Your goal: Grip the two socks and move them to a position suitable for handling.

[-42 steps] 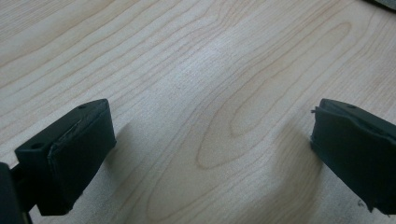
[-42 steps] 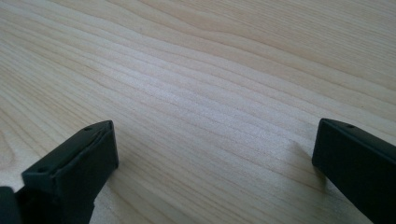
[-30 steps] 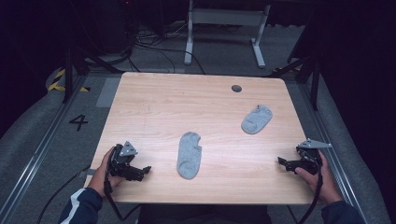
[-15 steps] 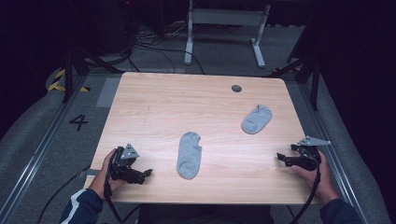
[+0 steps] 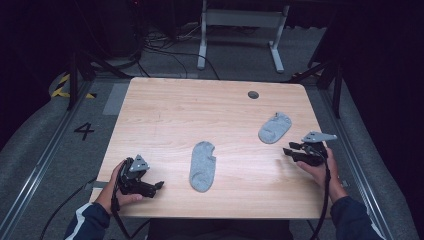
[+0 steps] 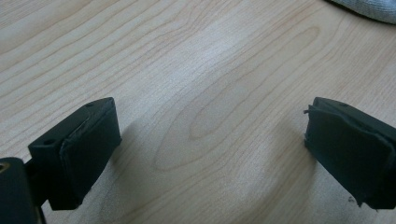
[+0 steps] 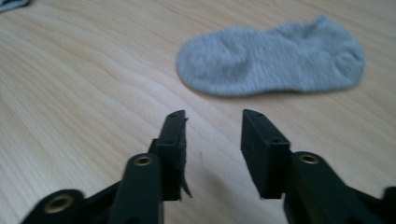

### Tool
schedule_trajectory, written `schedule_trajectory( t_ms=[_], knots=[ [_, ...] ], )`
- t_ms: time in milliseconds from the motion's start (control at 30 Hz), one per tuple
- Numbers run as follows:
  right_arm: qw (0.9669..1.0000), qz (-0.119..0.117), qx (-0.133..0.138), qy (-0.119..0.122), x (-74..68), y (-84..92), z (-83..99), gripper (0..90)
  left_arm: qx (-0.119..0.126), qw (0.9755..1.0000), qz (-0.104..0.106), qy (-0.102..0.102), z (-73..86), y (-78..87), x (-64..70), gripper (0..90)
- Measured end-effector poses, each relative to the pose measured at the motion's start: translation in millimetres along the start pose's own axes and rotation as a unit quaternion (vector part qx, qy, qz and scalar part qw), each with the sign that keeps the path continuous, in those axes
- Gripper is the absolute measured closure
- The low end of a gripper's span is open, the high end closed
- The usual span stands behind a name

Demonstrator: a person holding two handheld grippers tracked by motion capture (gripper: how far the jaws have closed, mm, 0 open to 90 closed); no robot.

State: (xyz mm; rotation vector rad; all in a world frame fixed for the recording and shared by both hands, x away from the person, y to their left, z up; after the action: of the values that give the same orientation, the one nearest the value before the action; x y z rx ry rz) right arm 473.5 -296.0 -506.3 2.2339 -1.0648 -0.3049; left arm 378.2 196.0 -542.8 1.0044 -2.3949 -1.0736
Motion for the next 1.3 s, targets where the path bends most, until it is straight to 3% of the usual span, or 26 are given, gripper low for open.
schedule_trajectory(
  t_ms=[200, 333, 367, 567, 700, 833, 967, 1133, 1200, 1300],
  knots=[
    [0.9995, -0.017, 0.013, 0.023, -15.0, -25.3, -31.0, 67.3, 0.000, 1.0000, 0.001, 0.000, 0.0, -0.1, 0.1, 3.7],
    [0.9993, -0.024, 0.009, 0.026, -21.1, -38.4, -39.1, 67.3, 0.000, 1.0000, 0.001, 0.000, 0.0, 0.0, 0.1, 3.7],
    [0.9992, -0.027, 0.009, 0.028, -24.2, -48.2, -44.0, 66.8, 0.000, 1.0000, 0.001, 0.001, 0.1, 0.0, 0.2, 3.7],
    [0.9992, -0.021, -0.010, 0.031, -28.3, -72.6, -46.6, 66.1, 0.001, 1.0000, 0.001, 0.000, 0.1, -0.1, 0.2, 3.7],
    [0.9993, -0.025, -0.027, 0.011, -24.4, -85.2, -38.7, 67.7, 0.001, 1.0000, 0.001, 0.001, 0.1, -0.1, 0.3, 3.7],
    [0.9994, -0.023, -0.025, 0.003, -23.1, -87.1, -38.0, 68.1, 0.000, 1.0000, 0.001, 0.001, 0.1, -0.1, 0.3, 3.7],
    [0.9985, -0.049, -0.025, -0.005, -27.8, -83.6, -35.6, 70.4, 0.000, 1.0000, 0.001, 0.001, 0.2, -0.1, 0.3, 3.7],
    [0.9974, -0.068, -0.024, 0.008, -37.5, -78.3, -32.2, 72.5, 0.000, 1.0000, 0.000, 0.001, 0.1, -0.1, 0.3, 3.7],
    [0.9952, -0.088, -0.029, 0.031, -51.7, -72.0, -28.5, 73.0, 0.000, 1.0000, 0.000, 0.002, 0.1, -0.2, 0.4, 3.7],
    [0.9936, -0.098, -0.034, 0.046, -60.9, -66.9, -25.6, 73.0, 0.000, 1.0000, 0.000, 0.002, 0.1, -0.1, 0.3, 3.7]
  ],
)
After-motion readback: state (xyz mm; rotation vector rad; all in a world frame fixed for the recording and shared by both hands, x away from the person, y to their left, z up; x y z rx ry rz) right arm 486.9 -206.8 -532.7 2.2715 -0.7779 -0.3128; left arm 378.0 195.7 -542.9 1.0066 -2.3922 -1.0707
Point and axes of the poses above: each handheld gripper's, and its own axes: y roughly backward along the jaws, z roughly out of its underside, x roughly to its right, the point moved 8 cm from there along -y, roughly forward along the jaws, and after that the axes turned 1 degree about y, right-handed, at the moved point
